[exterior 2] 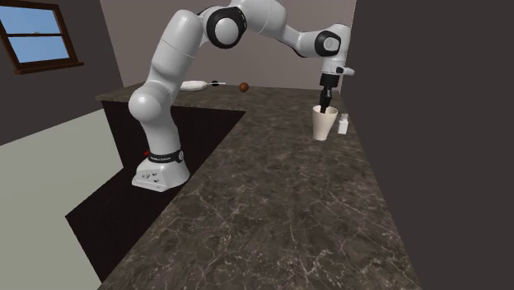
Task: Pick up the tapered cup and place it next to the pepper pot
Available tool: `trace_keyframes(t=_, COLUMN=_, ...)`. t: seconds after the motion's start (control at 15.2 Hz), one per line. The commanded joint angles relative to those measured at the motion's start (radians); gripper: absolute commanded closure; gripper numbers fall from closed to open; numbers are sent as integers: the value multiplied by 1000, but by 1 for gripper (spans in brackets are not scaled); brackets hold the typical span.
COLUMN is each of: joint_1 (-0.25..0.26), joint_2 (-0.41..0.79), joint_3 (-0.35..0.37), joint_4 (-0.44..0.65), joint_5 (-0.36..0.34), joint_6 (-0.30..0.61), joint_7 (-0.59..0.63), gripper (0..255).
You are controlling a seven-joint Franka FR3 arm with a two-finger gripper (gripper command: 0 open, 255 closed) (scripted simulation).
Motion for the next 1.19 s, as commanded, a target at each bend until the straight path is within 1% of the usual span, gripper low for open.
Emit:
trace_keyframes(t=0.0, joint_1=0, joint_2=0, joint_3=0, joint_4=0, joint_5=0, joint_6=0, joint_7=0, gripper=255)
trace_keyframes(t=0.07, joint_1=0, joint_2=0, joint_3=0, joint_4=0, joint_5=0, joint_6=0, joint_7=0, gripper=0)
trace_keyframes(t=0.4, joint_1=0, joint_2=0, joint_3=0, joint_4=0, joint_5=0, joint_6=0, joint_7=0, gripper=0)
trace_keyframes(t=0.66, joint_1=19, joint_2=14, joint_3=3, joint_4=149, joint_5=2, joint_6=-134, joint_7=-9, gripper=0)
trace_keyframes(t=1.12, joint_1=19, joint_2=14, joint_3=3, joint_4=149, joint_5=2, joint_6=-134, joint_7=-9, gripper=0)
